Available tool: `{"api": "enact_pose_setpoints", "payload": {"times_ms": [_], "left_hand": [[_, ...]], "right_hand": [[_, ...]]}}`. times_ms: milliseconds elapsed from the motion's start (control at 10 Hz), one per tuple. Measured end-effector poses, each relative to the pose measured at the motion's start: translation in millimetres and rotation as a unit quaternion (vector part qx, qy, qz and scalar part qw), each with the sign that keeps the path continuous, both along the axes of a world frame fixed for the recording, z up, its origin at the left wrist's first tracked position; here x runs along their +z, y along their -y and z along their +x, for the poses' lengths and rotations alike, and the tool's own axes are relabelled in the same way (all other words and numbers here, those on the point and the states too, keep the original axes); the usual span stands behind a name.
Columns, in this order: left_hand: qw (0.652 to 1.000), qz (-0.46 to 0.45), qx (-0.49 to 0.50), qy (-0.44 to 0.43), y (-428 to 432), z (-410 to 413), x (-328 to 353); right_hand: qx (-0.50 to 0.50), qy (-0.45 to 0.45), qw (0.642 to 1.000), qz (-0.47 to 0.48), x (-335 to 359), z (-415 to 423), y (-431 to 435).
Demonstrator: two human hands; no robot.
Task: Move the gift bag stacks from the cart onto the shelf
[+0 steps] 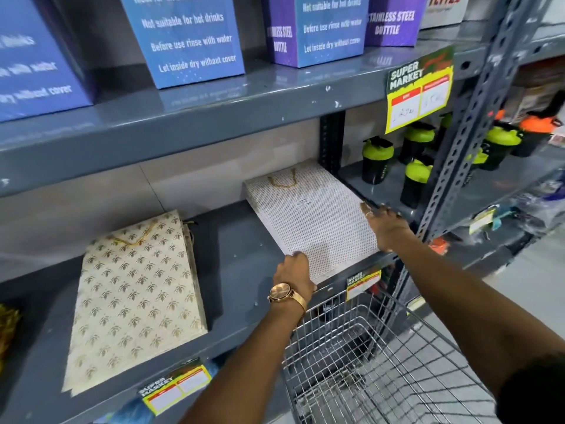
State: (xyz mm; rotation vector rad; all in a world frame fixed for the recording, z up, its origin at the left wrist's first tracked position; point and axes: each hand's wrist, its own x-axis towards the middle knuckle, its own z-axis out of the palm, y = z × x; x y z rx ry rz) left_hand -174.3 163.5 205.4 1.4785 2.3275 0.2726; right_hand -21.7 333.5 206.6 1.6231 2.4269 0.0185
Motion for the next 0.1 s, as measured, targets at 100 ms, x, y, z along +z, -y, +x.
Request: {"api": "enact_pose_setpoints", "payload": {"times_ms": [100], "left_hand": [[0.999, 0.026, -0.004, -0.025, 17.7, -3.6, 1.1]], "right_hand": [[0.007, -0.030, 0.997, 0.065, -6.4, -10.6, 24.3]]}}
